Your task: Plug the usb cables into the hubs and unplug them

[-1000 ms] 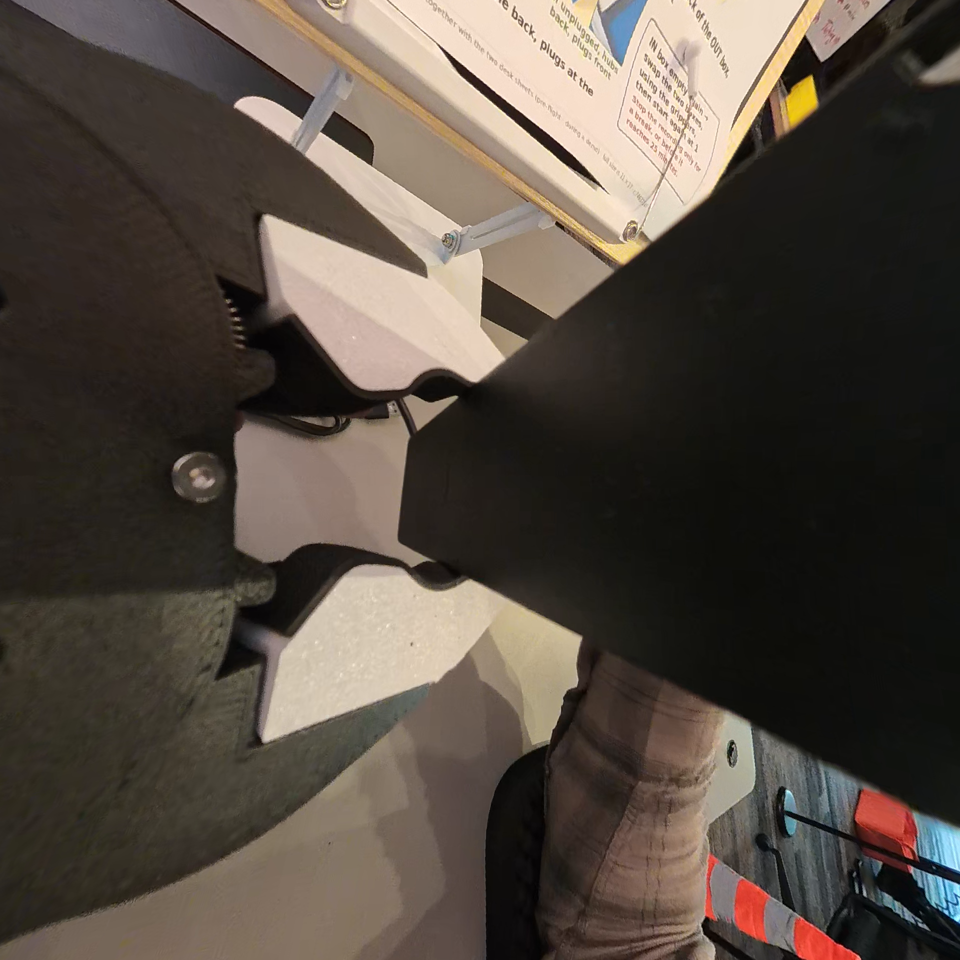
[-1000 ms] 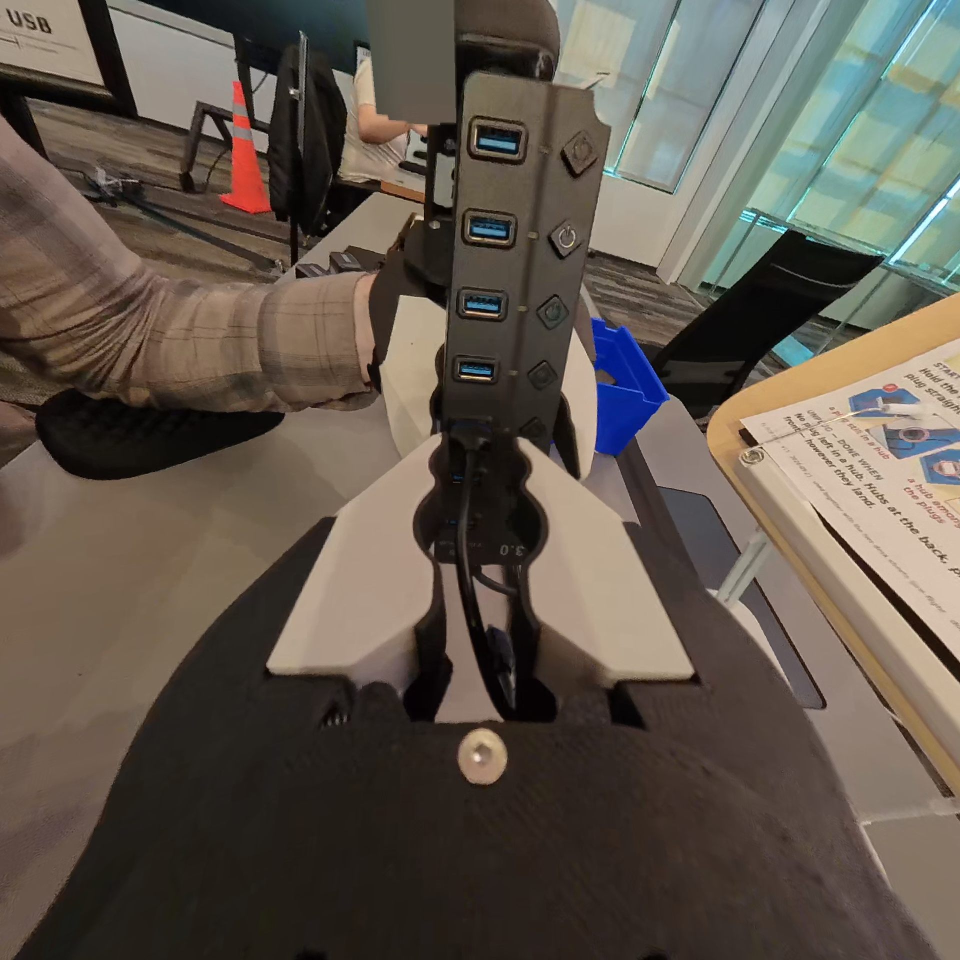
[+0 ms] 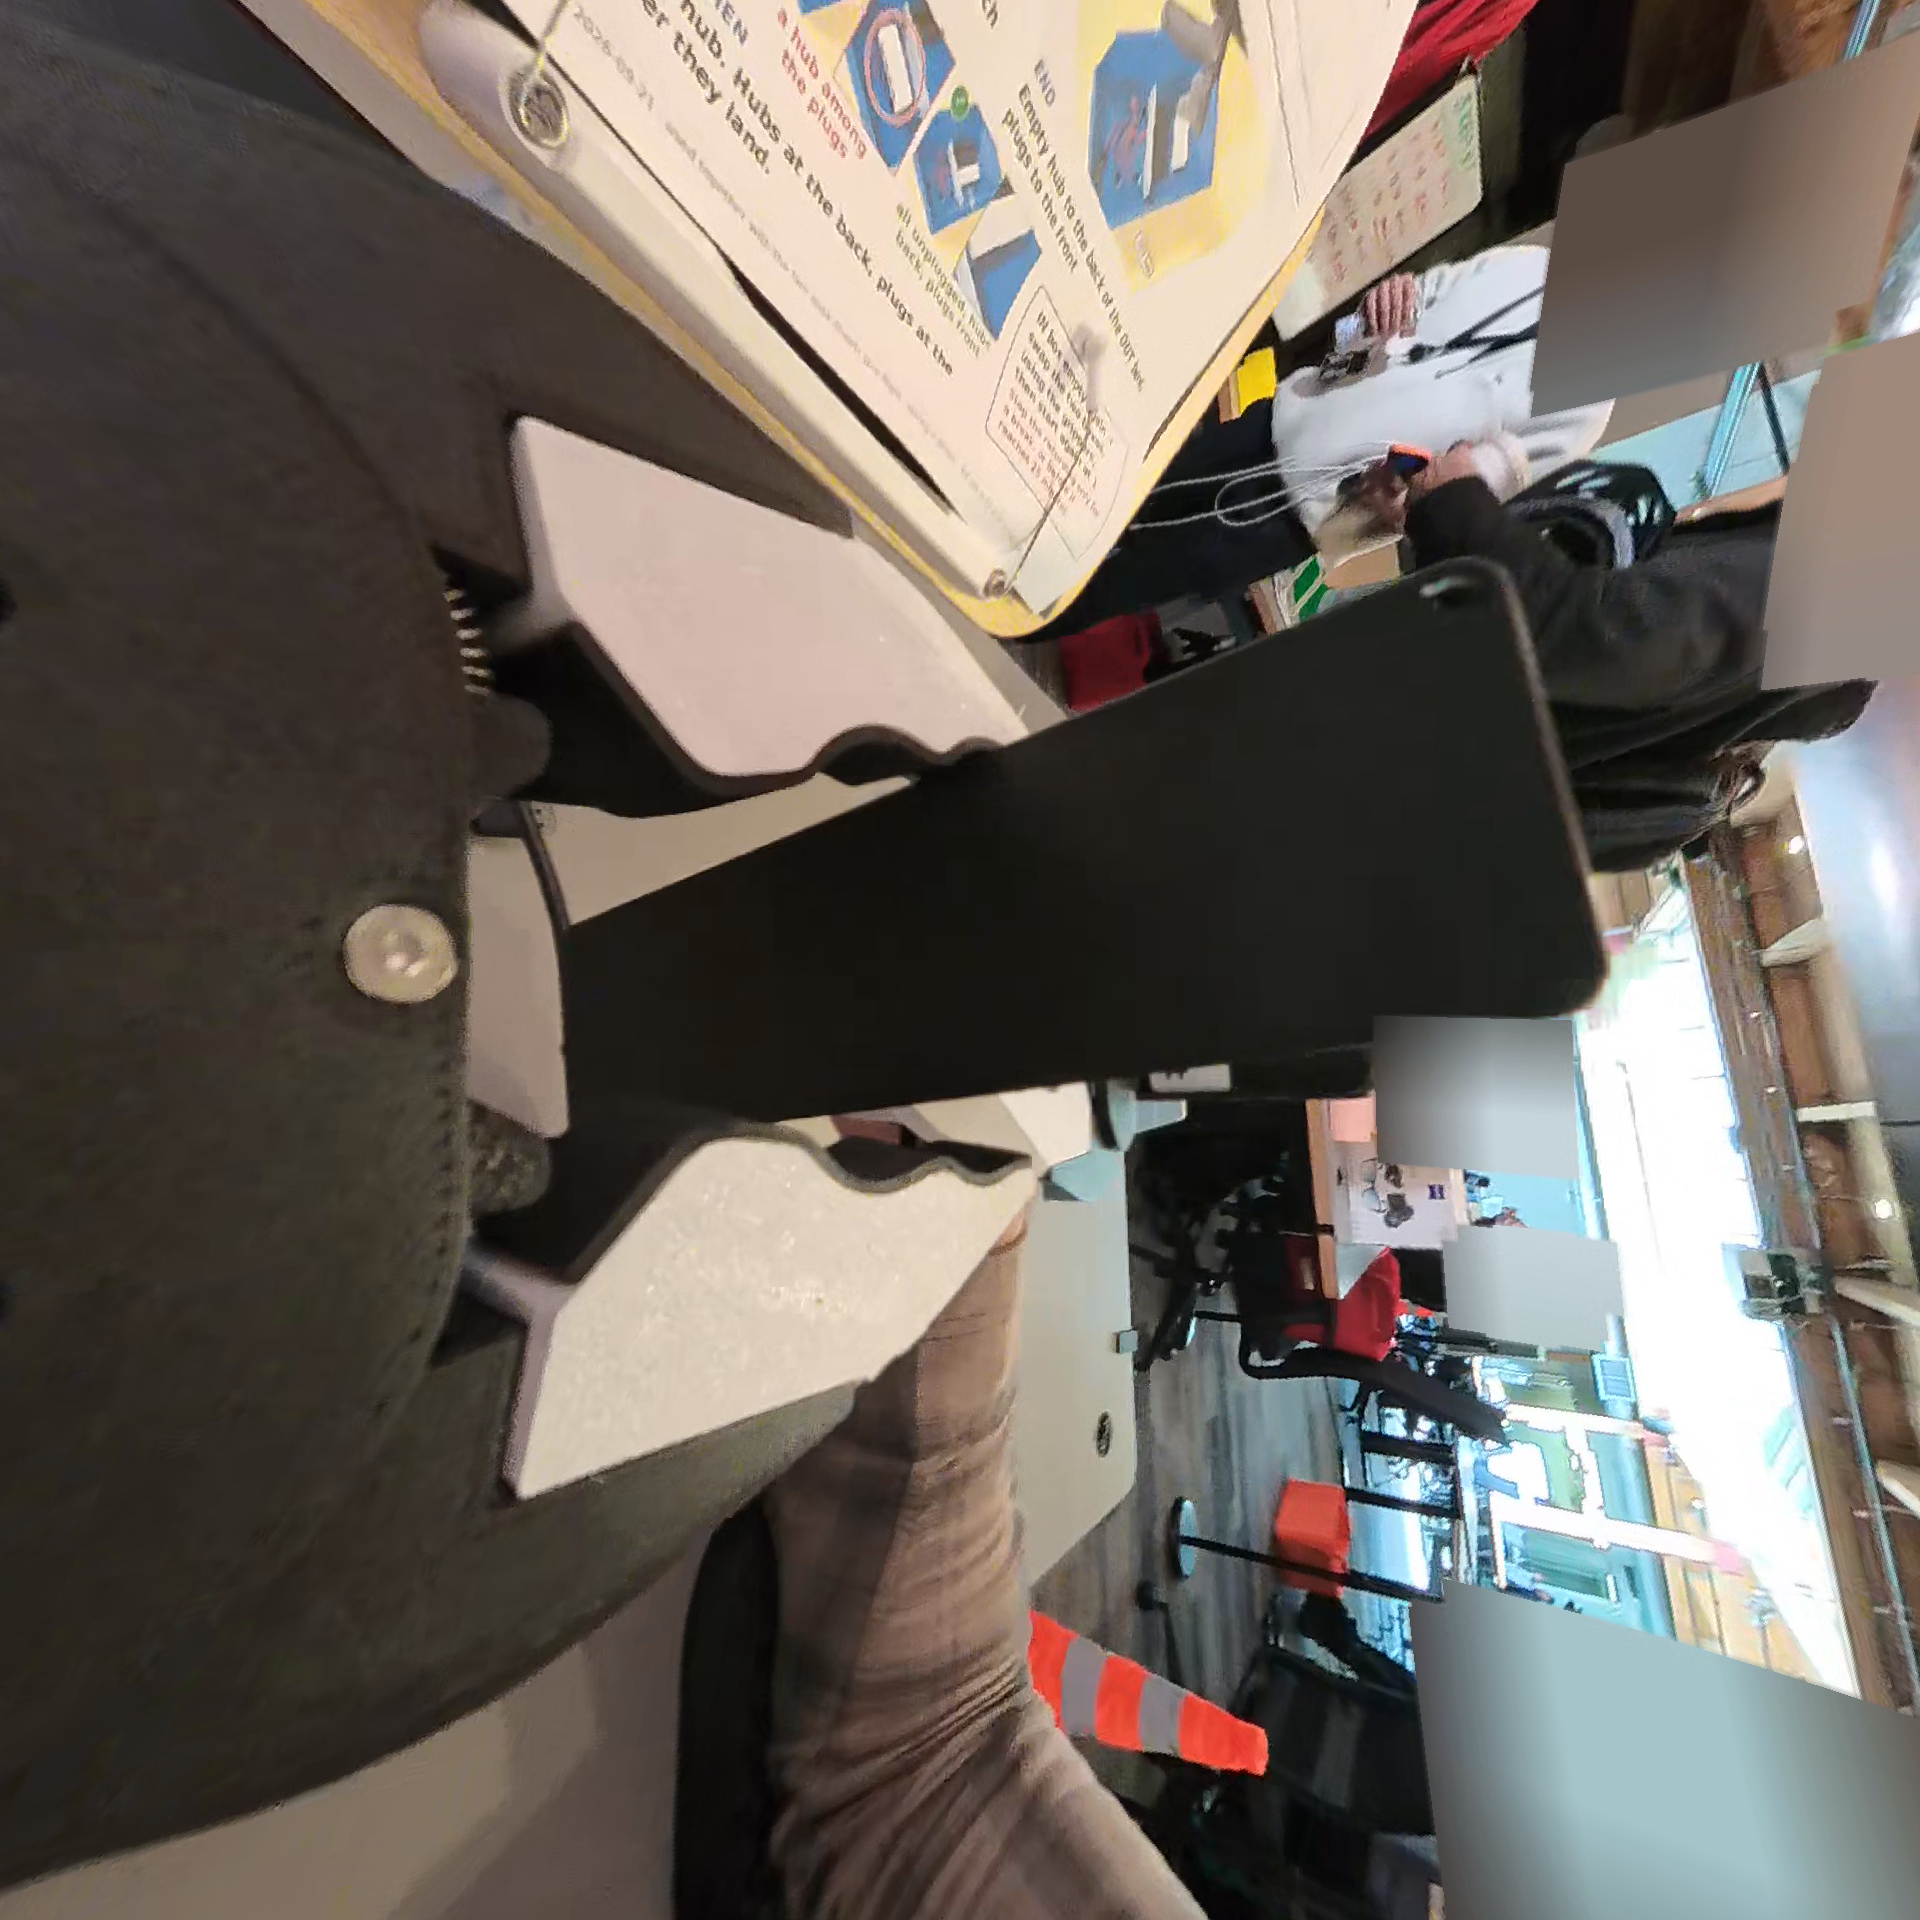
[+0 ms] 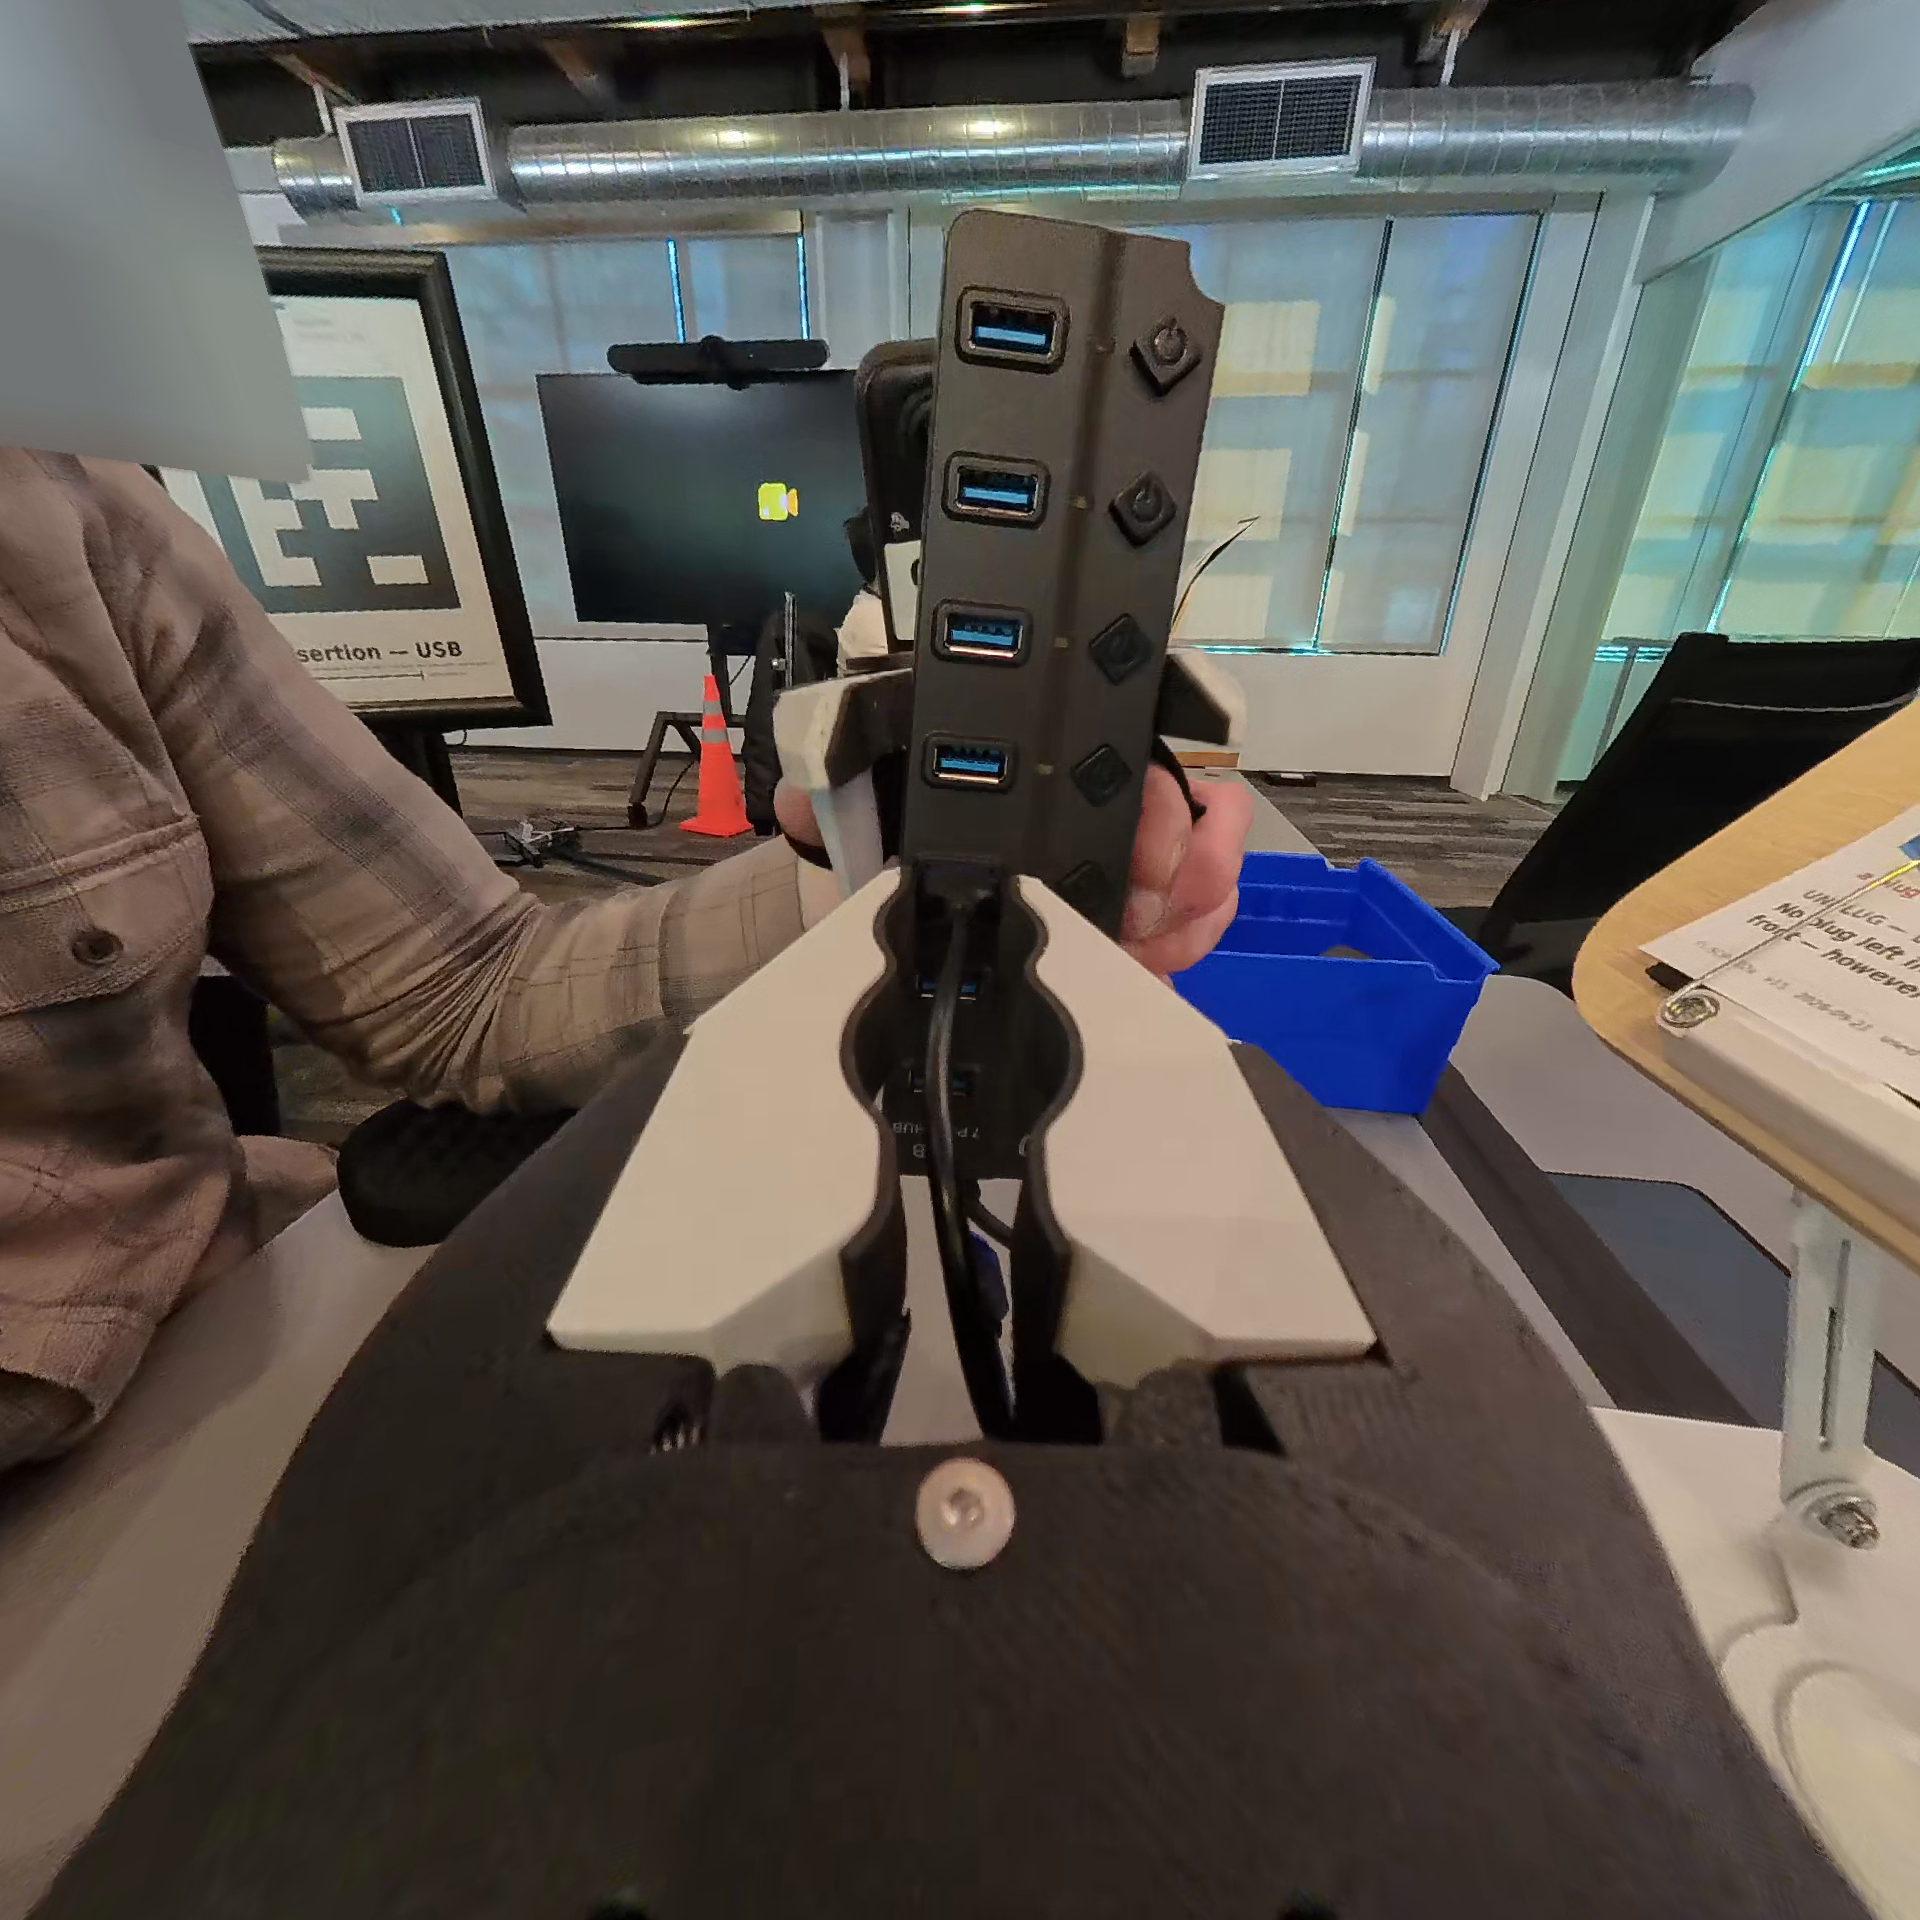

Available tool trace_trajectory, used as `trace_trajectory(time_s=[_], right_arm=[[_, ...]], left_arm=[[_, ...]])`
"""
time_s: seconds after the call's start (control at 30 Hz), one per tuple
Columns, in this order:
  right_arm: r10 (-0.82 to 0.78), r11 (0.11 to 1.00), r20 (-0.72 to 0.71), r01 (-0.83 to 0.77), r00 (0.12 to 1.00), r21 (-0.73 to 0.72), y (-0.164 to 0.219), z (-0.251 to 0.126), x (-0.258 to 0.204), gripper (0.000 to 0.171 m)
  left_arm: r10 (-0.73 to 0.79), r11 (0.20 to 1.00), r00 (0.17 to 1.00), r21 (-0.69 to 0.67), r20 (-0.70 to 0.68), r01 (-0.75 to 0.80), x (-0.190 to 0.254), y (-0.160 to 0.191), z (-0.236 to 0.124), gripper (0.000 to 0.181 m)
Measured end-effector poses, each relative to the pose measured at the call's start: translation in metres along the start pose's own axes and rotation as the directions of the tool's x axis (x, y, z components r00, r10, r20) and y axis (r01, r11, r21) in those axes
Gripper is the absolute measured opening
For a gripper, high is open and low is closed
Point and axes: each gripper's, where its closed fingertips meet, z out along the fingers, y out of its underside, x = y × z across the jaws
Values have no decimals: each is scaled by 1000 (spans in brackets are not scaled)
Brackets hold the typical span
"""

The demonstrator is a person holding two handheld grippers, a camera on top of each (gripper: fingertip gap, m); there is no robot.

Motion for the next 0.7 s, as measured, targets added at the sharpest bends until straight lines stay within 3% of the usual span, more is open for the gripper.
trace_trajectory(time_s=[0.7], right_arm=[[-46,999,-7,45,999,-25,2,11,-6,14]], left_arm=[[-107,993,993,-56,-42,104,3,11,7,65]])
